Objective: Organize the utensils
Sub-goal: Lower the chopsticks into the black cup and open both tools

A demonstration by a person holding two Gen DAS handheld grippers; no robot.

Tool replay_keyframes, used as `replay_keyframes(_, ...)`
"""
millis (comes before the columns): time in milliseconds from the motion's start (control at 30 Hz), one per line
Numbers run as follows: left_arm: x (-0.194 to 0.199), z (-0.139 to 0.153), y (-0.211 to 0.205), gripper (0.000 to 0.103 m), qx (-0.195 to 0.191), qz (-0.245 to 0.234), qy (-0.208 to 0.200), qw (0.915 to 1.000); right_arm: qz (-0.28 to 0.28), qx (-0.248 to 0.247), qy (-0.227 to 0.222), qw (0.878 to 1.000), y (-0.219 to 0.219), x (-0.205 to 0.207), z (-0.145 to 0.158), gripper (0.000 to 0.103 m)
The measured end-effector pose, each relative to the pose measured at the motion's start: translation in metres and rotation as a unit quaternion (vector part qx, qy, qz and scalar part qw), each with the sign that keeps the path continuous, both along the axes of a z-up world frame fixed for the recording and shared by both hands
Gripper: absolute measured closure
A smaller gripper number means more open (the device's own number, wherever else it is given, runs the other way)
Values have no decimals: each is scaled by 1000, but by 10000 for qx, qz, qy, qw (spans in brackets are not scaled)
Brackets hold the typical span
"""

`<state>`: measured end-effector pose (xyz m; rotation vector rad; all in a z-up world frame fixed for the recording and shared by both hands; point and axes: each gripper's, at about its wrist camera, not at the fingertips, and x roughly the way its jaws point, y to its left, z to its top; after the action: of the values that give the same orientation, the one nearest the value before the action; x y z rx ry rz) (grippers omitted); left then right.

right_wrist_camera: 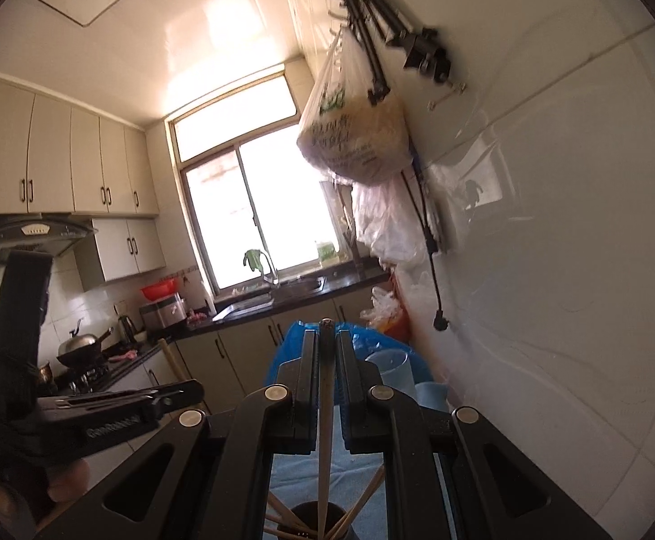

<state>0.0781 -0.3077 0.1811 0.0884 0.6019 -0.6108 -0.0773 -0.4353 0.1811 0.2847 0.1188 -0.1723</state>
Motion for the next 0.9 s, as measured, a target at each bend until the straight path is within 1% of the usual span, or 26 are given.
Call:
replay_keyframes(167,15,-21,-3,97,45,-6,213,9998,110,-56,316,9994,4,16,-22,95)
replay_keyframes(233,19,-27,-3,97,66,15,263,9996,129,-66,435,9989,5,19,-30,95)
replay_keyframes(367,23,-32,-2,97,119,59,327,9994,166,19,603,9980,2,26,-38,94)
replay_keyframes(400,23,-33,-2,96,134,69,349,9993,199,51,651,9977,1,27,-39,94)
replay_keyframes(467,23,-33,0,90,112,61,417,9990,222,111,695,9973,0,28,-38,94)
replay_keyframes(500,23,-32,2,80,68,72,450,9989,223,111,691,9973,-1,28,-36,94)
replay_keyframes(533,22,-30,3,75,36,84,442,9990,221,95,668,9975,-1,27,-34,94)
replay_keyframes(700,9,-16,13,74,-84,43,314,9995,171,77,438,9989,-1,10,-18,93)
replay_keyframes(833,-6,-1,27,71,-206,82,180,9996,131,112,250,9995,-1,-9,-6,93)
replay_keyframes(867,-10,3,31,70,-242,90,147,9996,118,129,178,9997,0,-16,-3,92)
replay_keyframes(900,-15,6,37,69,-279,117,102,9995,100,140,128,9998,0,-22,-1,89)
